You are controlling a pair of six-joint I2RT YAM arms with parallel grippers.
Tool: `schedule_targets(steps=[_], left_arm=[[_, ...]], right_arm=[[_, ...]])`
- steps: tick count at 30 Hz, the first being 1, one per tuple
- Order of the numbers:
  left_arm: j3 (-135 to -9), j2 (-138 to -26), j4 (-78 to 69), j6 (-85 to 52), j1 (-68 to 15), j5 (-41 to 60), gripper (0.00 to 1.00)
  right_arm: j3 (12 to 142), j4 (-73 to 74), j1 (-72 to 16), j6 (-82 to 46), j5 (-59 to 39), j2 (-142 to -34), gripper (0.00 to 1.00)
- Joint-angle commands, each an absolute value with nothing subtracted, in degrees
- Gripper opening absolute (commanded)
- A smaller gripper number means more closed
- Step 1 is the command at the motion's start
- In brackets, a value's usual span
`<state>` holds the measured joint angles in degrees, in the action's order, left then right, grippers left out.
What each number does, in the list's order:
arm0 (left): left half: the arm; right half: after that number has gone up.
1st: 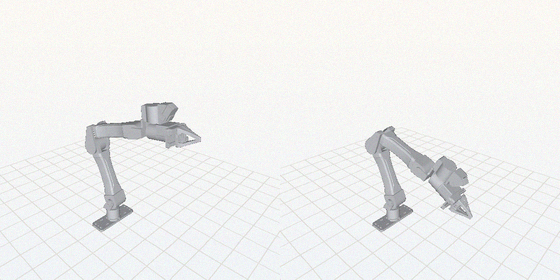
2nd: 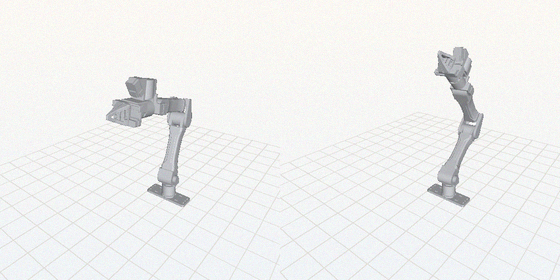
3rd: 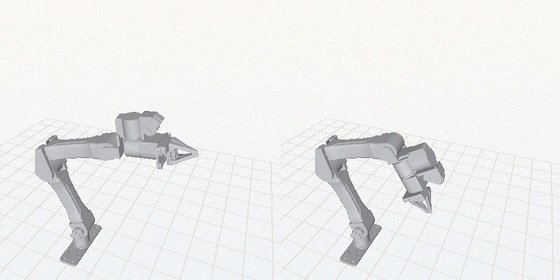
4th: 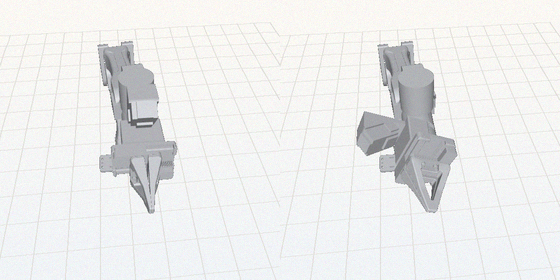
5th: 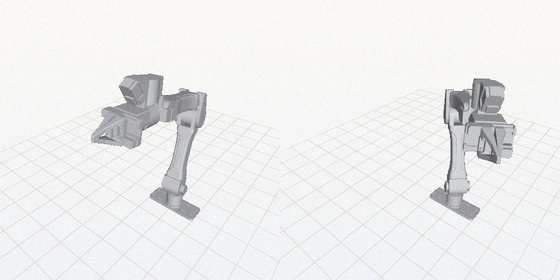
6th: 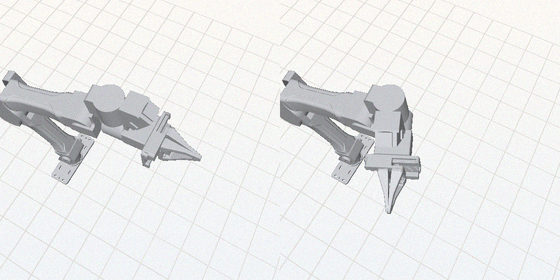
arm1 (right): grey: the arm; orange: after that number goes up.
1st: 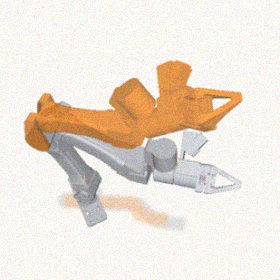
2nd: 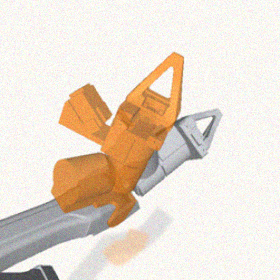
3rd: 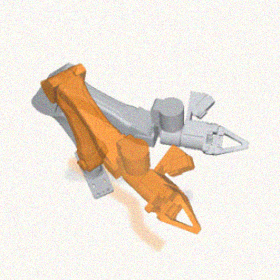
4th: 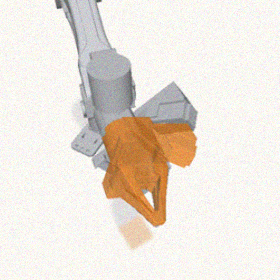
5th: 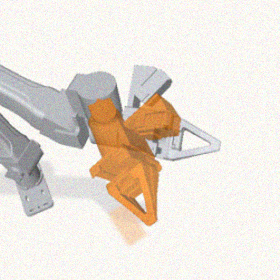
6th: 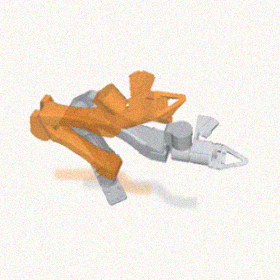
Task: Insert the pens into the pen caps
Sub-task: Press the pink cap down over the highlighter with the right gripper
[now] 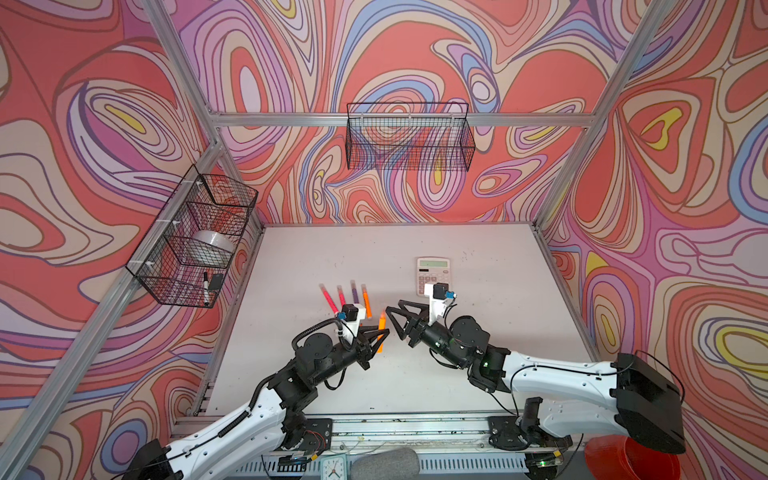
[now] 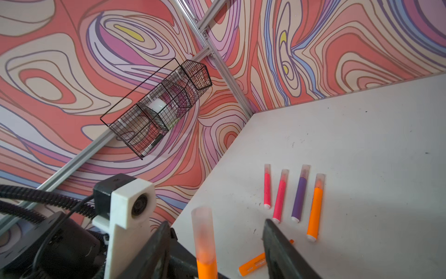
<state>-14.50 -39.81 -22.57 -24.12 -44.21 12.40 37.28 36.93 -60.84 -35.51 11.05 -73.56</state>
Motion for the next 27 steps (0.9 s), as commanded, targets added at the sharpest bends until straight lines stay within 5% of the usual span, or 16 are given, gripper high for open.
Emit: schedule_targets(steps=[1, 18, 27], left_arm=[[-15.7, -40.0, -23.5, -22.8, -44.2, 13.5, 0.00], [-15.6, -40.1, -22.6, -21.7, -44.1, 11.8, 0.00], [-16.1, -41.1, -23.0, -21.5, -44.2, 11.4, 0.00]], right_arm=[[42.3, 30.3, -60.9, -36.0, 11.4, -76.3, 0.55], [45.8, 29.0, -60.9, -36.7, 10.5, -79.6, 0.37], [45.8, 28.3, -60.9, -36.7, 9.1, -79.3, 0.10]])
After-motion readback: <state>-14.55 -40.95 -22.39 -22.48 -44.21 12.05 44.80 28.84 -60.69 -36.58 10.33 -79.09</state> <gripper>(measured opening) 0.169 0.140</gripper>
